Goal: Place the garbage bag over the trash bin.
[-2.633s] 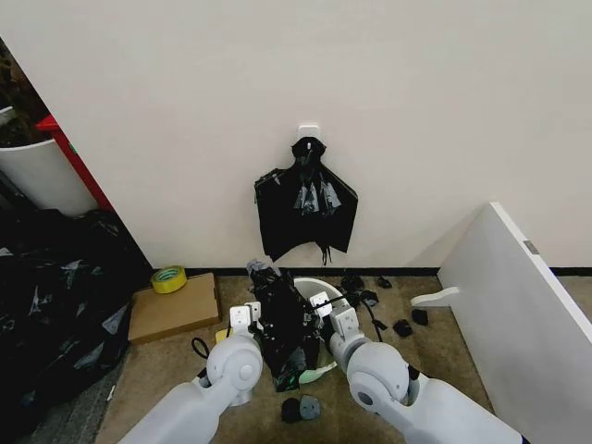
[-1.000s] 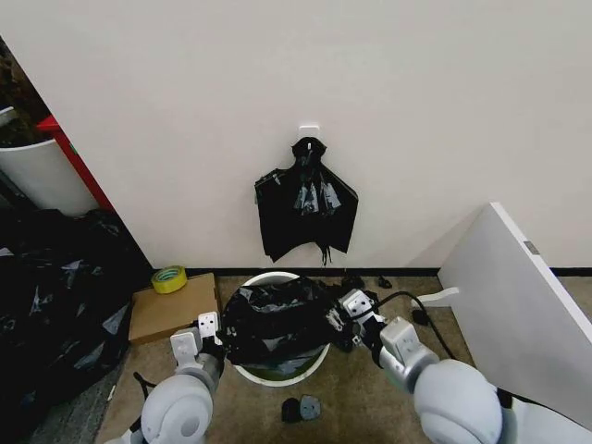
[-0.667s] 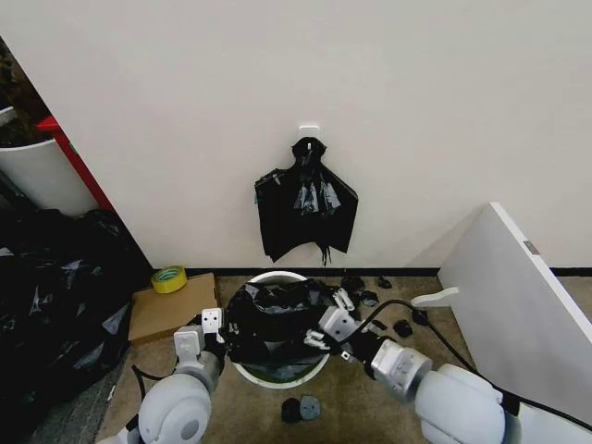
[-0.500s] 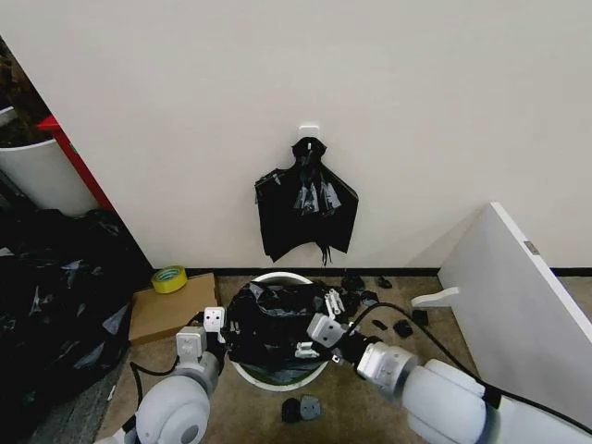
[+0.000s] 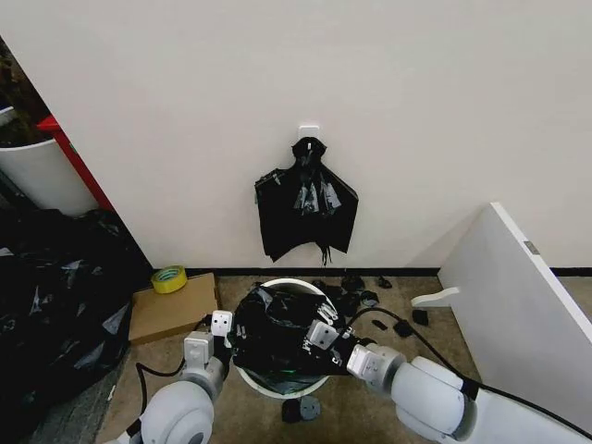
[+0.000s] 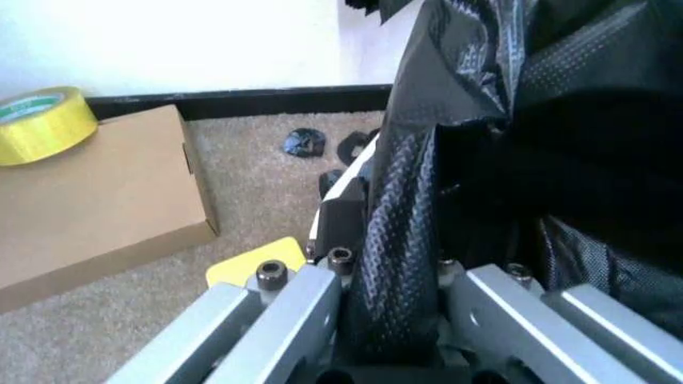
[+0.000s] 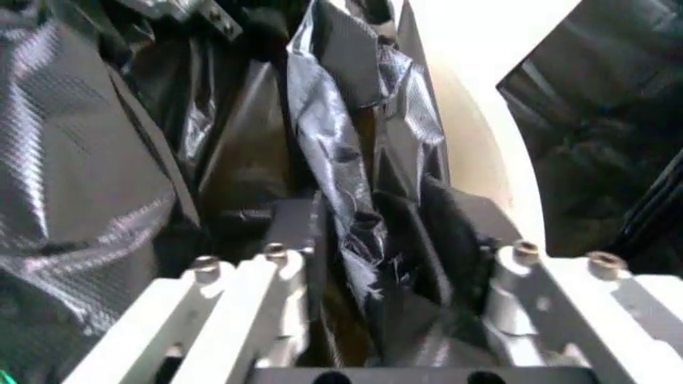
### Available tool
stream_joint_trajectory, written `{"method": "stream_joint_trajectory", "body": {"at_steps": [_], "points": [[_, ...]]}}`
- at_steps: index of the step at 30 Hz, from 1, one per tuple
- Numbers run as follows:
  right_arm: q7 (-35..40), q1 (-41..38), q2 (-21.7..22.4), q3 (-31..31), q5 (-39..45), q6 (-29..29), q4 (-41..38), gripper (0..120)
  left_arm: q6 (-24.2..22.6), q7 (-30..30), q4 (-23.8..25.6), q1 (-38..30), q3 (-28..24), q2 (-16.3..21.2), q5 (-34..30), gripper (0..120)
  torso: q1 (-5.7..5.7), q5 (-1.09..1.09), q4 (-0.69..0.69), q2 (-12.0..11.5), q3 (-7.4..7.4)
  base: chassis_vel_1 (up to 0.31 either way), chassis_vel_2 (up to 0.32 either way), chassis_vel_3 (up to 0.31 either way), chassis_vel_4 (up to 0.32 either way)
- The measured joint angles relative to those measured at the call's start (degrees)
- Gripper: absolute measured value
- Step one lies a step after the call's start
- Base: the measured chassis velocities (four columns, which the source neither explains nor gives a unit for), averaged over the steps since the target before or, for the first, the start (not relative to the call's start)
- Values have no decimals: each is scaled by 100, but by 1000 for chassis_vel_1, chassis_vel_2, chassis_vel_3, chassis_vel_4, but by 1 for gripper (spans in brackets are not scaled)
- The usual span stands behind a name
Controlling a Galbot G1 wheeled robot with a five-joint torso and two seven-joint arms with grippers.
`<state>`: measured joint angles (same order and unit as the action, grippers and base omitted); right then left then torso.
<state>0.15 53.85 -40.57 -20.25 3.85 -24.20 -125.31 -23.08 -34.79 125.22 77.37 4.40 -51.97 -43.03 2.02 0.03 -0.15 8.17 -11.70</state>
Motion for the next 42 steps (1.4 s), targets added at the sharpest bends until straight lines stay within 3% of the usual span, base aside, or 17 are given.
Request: {"method": "stream_joint_trajectory", "body": {"at_steps": [9, 15, 18, 22, 24, 26, 36, 42], "points": [[10, 38, 25, 15, 70, 445, 30, 0, 0, 42, -27, 29, -2, -68, 7, 1, 0, 0, 0, -1, 0, 0, 0, 0, 0], [33, 59, -10, 86, 587, 563, -40, 0, 74, 317, -38, 99, 47, -32, 275, 1, 0, 0, 0, -1, 0, 0, 0, 0, 0], [224, 56, 0, 249, 1642, 431, -213, 0, 362, 774, -75, 256, 139, 29, 803, 1, 0, -1, 0, -1, 0, 0, 0, 0, 0], [453, 0, -25, 359, 2472, 365, -221, 0, 560, 1044, -77, 374, 197, 65, 1063, 1, 0, -1, 0, -1, 0, 0, 0, 0, 0], [762, -188, -122, 523, 3527, 390, -72, 0, 839, 1412, -86, 544, 284, 104, 1520, 1, 0, 0, 0, -1, 0, 0, 0, 0, 0], [872, -337, -159, 581, 3954, 428, -7, 0, 925, 1527, -85, 624, 307, 117, 1698, 1, 0, 0, 1, -1, 0, 0, 0, 0, 0], [1045, -709, -53, 740, 4874, 423, -70, 0, 1033, 1595, -56, 857, 368, 143, 1912, 1, 0, -1, 0, -1, 0, 0, 0, 0, 0], [1533, -858, -60, 747, 5244, -50, 233, 0, 1180, 1678, -2, 940, 374, 164, 2018, 1, 0, 0, 0, -1, 0, 0, 0, 0, 0]]}}
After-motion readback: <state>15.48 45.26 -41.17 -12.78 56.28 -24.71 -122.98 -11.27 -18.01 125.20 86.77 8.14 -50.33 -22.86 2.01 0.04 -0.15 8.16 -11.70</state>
